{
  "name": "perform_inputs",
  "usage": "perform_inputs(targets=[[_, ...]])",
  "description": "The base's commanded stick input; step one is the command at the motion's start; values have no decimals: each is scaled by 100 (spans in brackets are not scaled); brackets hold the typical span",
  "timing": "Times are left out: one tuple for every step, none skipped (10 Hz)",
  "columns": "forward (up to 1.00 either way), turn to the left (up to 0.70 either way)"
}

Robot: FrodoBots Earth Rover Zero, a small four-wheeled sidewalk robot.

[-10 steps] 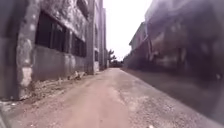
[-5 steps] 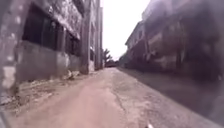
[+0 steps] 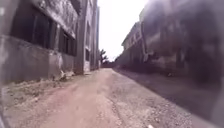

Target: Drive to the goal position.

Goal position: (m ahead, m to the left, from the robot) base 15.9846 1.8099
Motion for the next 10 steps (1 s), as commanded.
perform_inputs(targets=[[60, -1], [60, 0], [60, 0], [60, 0], [60, 0], [60, 0], [60, 0], [60, 0], [60, 0], [60, 0]])
